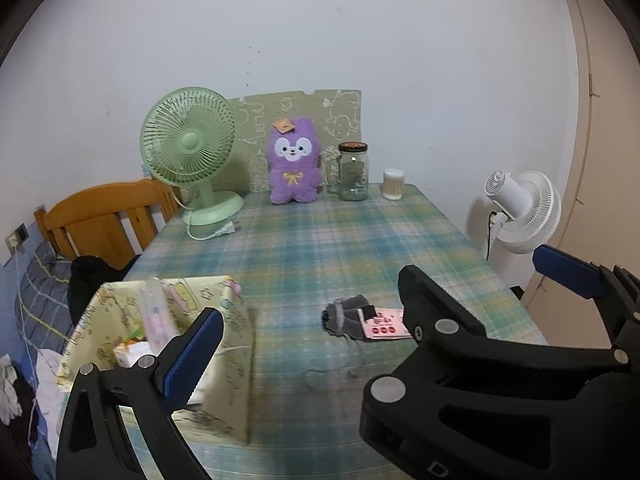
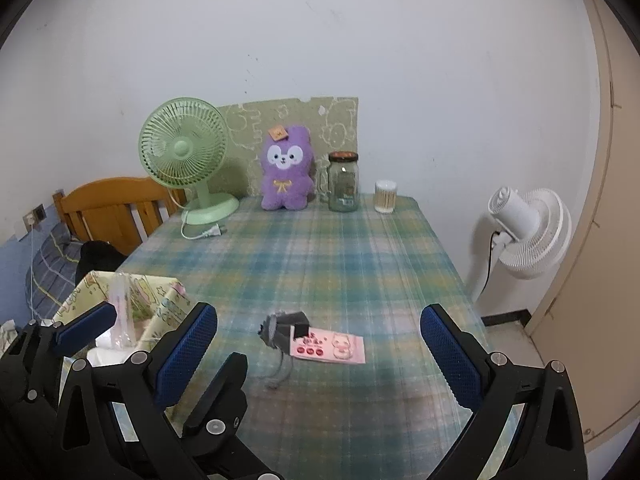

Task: Organize soft objects
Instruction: 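Withdraw both open tools from the box toward the grey bundle and pink wipe pack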

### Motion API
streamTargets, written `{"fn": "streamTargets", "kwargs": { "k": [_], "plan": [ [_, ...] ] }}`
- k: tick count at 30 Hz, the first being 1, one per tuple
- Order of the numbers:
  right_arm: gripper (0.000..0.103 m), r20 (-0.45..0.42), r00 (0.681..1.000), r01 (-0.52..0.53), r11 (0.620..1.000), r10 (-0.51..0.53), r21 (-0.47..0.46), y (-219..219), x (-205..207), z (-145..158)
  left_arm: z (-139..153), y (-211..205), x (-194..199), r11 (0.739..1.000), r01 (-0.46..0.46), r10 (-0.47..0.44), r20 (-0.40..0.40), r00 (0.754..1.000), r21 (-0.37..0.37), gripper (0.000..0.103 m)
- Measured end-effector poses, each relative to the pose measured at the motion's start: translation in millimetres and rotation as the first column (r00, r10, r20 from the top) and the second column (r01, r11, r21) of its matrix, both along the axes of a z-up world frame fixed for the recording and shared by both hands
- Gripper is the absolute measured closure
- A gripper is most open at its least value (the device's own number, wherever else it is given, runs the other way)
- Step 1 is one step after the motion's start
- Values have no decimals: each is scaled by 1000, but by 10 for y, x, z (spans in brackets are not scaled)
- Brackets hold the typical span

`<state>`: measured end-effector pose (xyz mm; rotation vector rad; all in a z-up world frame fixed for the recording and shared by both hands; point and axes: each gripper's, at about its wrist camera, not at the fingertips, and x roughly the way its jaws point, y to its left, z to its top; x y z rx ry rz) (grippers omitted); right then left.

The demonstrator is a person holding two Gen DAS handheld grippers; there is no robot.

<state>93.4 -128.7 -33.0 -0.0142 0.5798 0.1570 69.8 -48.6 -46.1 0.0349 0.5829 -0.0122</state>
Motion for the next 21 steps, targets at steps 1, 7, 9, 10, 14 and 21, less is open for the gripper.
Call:
{"fn": "streamTargets", "kwargs": {
  "k": [1,7,9,10,14,21],
  "plan": [
    [0,-7,1000,1,1000,-1,1,-20,12,-23,-22,-21,19,1000,3,-3,-2,1000,-5,1],
    [0,-37,999,8,1000,-8,4,-125,90,-184,-191,-122,112,1000,9,-10,-21,1000,-22,1],
    [0,-51,999,10,1000,-9,8,-164,130,-260,-259,-162,156,1000,17,-18,-33,999,-21,3],
    [0,-55,998,9,1000,-9,9,-184,152,-303,-290,-175,167,1000,20,-21,-36,999,-20,3],
    [0,-72,997,5,1000,-4,4,-227,240,-476,-449,-222,260,1000,21,-22,-67,997,-18,3],
    [0,-125,992,1,1000,0,7,-277,431,-727,-674,-284,442,1000,-4,4,-119,993,0,7]
  ]
}}
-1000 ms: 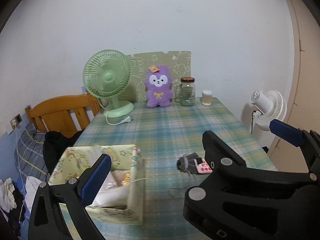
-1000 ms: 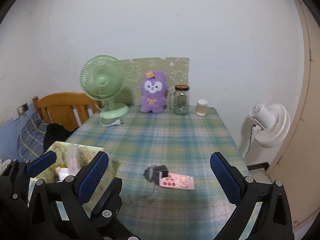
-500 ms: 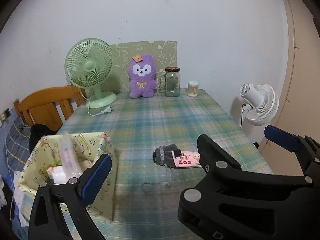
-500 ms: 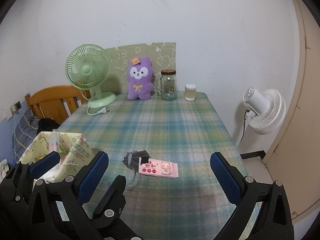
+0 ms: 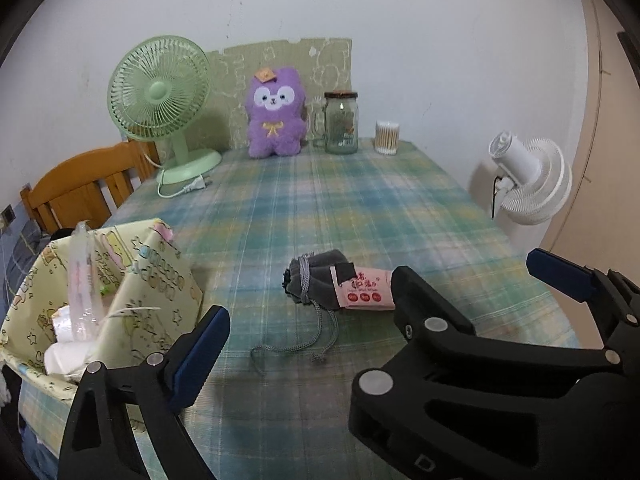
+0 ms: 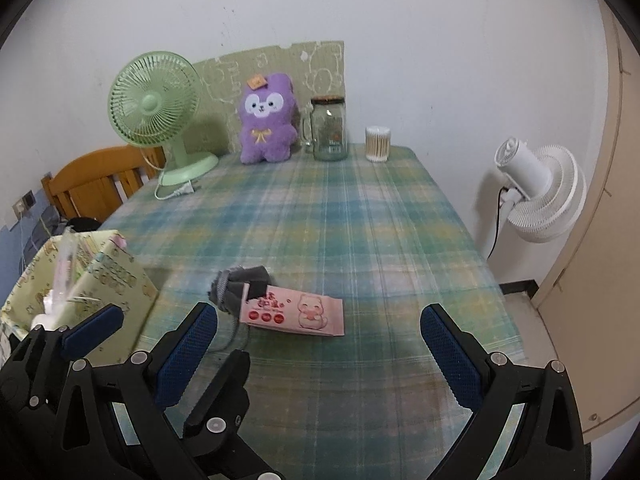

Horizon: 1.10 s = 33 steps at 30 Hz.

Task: Organize soft objects
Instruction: 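Withdraw both open tools from the box toward the grey bundle and pink wipe pack, then grasp the pink wipe pack with the right tool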

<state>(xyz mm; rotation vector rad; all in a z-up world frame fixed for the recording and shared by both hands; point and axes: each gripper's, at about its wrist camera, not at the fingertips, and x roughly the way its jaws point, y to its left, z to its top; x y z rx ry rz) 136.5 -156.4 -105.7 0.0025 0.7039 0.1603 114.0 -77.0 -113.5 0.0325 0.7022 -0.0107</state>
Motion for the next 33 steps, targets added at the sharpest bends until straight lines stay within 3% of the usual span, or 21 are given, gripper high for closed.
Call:
{"fn": "streamTargets", "kwargs": {
  "k": [16,25,33],
  "plan": [
    [0,-117,990,-78,997,76,-16,104,491,-446,-428,99,437,999,-42,42,-136,990,6,12],
    [0,-218,970,-119,993,111,-24,159,691,-682,-619,116,571,998,-46,55,-214,975,47,15],
    [1,-186,978,-108,993,99,-43,197,784,-685,-603,141,686,998,-51,57,-225,973,30,15]
  ]
}}
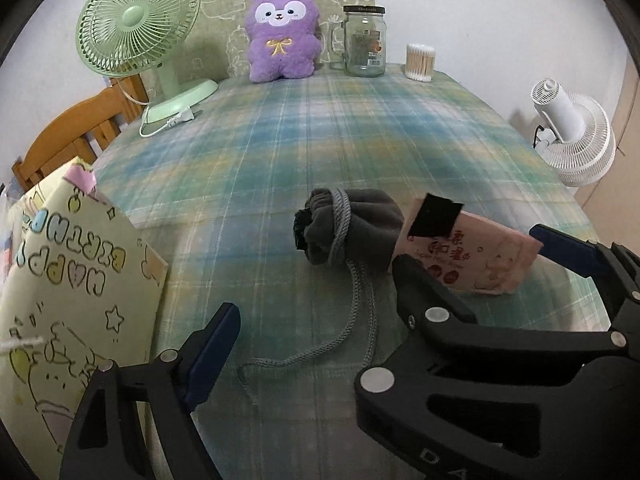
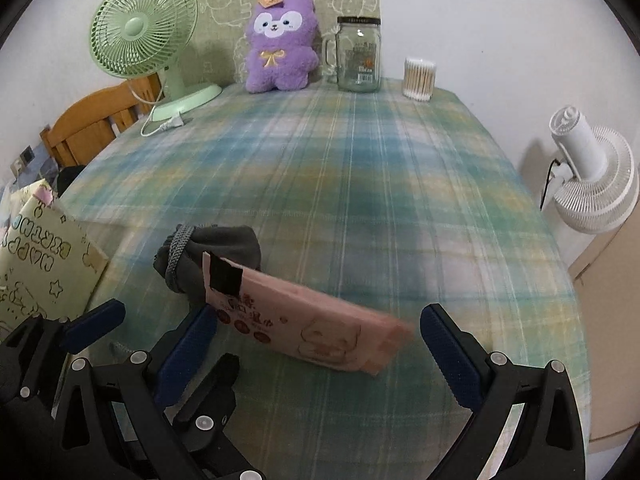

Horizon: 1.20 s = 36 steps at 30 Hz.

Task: Organize soft objects
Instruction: 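Grasp the pink wipe pack with the right tool, then close the left tool on the grey drawstring bundle while the right holds the wipe pack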

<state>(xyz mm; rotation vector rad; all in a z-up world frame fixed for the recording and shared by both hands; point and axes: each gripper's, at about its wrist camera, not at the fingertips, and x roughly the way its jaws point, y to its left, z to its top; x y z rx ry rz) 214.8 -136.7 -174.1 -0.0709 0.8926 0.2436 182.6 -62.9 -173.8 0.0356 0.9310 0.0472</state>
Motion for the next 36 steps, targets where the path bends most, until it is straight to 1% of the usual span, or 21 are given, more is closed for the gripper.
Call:
{"fn": "streamTargets", "kwargs": {
  "k": [2,3,7,8,10,11,13,17,20,21,22,28,36],
  "plan": [
    [5,21,1000,3,1000,-3,0,-8,19,25,21,1,29,1000,-5,4,10,1000,8,15],
    [8,21,1000,-1,1000,1,4,-9,40,29,28,2,38,1000,-6,6,13,1000,13,15],
    [19,-6,1000,-21,999,21,33,-15,108,8,14,1,87,1000,-14,13,10,1000,22,15],
    [20,-5,1000,-22,999,22,32,-17,109,9,12,-5,91,1000,-15,15,12,1000,26,15],
    [26,-2,1000,-25,999,25,29,-31,101,25,21,-20,96,999,-16,15,16,1000,31,15],
    [27,-4,1000,-23,999,23,30,-40,98,29,21,-27,94,999,-14,14,17,1000,34,15],
    [37,-4,1000,-15,999,15,29,-74,81,40,20,-59,89,999,-10,9,20,1000,42,15],
    [46,-8,1000,-3,999,3,42,-156,56,50,32,-135,101,998,5,-6,27,1000,63,15],
    [58,-11,1000,19,998,-18,55,-228,38,64,50,-188,119,997,10,-13,35,999,77,15],
    [71,-12,1000,29,998,-28,60,-260,31,67,53,-209,128,996,11,-14,36,999,84,15],
    [90,-10,999,36,998,-35,61,-292,26,71,53,-225,139,996,11,-14,35,999,90,15],
    [90,-20,996,86,992,-84,87,-469,51,63,84,-350,197,994,44,-48,37,998,103,15],
    [90,-5,992,129,985,-129,114,-617,169,167,183,-486,360,994,64,-68,44,997,89,15]
  ]
}}
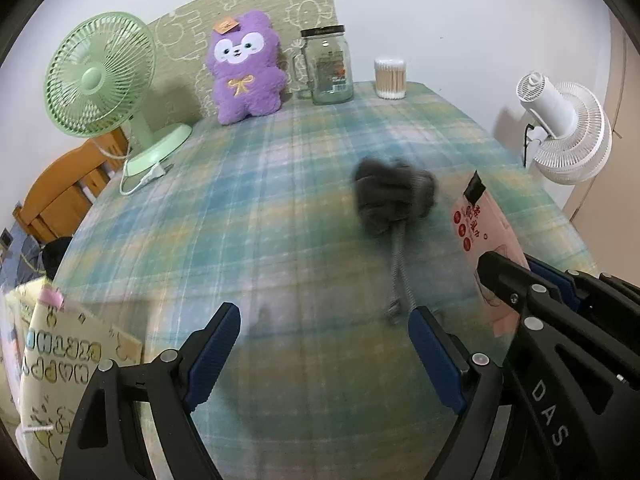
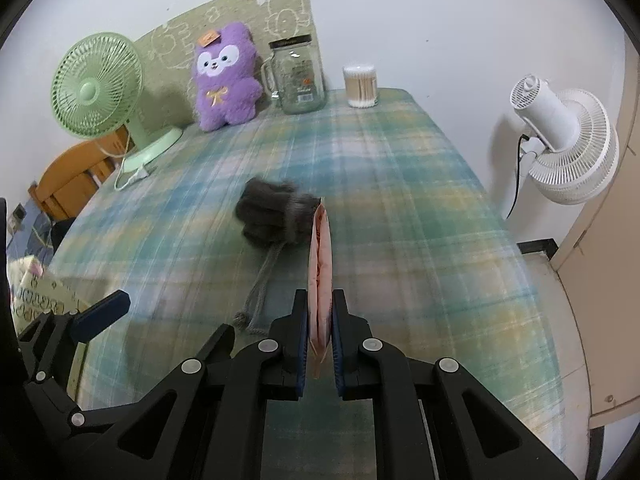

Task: Organize soft objects
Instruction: 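Close the left tool on the grey drawstring bundle while the right holds the wipe pack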

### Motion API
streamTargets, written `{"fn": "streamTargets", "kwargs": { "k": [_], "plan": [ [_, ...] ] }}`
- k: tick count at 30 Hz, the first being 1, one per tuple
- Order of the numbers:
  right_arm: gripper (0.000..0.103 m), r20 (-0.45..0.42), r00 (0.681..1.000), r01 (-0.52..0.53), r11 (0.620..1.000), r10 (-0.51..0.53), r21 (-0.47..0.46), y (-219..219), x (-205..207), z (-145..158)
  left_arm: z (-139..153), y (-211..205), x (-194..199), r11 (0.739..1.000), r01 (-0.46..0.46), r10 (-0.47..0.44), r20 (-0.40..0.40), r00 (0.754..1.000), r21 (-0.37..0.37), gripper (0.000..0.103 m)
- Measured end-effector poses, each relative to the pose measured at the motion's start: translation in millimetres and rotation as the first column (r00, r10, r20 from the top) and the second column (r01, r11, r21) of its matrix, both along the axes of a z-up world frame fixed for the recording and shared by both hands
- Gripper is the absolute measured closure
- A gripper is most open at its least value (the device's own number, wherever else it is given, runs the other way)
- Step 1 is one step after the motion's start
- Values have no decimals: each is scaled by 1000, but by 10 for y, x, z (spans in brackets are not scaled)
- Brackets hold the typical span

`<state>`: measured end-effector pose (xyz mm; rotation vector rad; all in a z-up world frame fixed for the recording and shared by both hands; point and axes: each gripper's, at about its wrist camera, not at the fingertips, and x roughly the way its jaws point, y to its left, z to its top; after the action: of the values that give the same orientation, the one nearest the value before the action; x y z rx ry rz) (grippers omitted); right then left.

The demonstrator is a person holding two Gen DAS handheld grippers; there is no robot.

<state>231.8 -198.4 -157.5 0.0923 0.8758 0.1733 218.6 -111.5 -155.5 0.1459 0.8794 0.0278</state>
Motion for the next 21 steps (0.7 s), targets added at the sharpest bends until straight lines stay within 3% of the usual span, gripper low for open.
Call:
{"fn": "streamTargets", "kwargs": {
  "k": [9,21],
  "plan": [
    [90,13,999,40,999,-40,3,-183,148,138,146,-233,179,997,69,-68,12,998,-17,15],
    [90,55,995,84,996,-84,-7,-357,365,394,376,-398,420,993,98,-94,69,993,-62,15]
  ]
}}
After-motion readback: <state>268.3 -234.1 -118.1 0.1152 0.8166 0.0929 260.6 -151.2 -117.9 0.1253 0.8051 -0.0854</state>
